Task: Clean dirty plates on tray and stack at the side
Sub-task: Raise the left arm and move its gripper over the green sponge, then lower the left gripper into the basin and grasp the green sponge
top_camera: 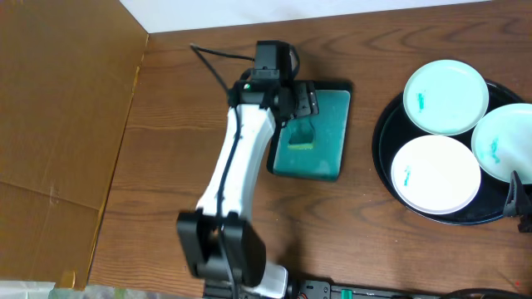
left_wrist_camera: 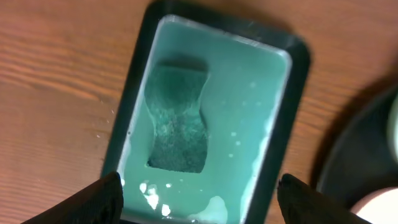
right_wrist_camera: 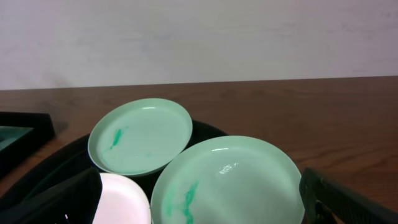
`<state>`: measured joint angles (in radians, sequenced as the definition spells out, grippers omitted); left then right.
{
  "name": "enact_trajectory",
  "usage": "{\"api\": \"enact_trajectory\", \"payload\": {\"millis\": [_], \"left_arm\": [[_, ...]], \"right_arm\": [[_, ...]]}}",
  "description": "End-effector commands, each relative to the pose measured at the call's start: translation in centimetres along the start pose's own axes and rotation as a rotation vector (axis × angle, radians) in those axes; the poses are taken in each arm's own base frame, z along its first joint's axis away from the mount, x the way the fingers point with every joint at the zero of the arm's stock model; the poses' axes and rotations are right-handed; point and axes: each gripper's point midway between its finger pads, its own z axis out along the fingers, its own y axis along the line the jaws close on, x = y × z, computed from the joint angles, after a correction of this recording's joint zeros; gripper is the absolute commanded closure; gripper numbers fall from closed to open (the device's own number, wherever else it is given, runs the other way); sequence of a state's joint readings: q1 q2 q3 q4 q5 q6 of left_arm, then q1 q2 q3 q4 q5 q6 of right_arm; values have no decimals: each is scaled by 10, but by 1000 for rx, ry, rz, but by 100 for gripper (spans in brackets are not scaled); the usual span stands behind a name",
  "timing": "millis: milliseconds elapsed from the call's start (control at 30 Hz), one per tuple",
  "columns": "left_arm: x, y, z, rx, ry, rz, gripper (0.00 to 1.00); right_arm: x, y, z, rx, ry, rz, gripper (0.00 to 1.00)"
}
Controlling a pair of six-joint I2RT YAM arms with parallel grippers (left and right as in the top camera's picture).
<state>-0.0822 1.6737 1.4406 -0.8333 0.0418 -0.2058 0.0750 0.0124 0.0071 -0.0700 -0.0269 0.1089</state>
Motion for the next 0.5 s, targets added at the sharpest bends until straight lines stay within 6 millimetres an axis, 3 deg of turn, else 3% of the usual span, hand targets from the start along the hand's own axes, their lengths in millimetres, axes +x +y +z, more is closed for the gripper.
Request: {"api": "enact_trajectory", "payload": {"millis": [0,233,467], "left_arm": [[2,6,28,-45,49,-44,20],[5,11,79,-70,103,-50,20],[13,33,111,-164,140,-131,21]], "right_arm": [[0,-2,0,6,0,-12,1],[0,-2,0,6,0,-12,1],[0,-2,0,6,0,-12,1]]}}
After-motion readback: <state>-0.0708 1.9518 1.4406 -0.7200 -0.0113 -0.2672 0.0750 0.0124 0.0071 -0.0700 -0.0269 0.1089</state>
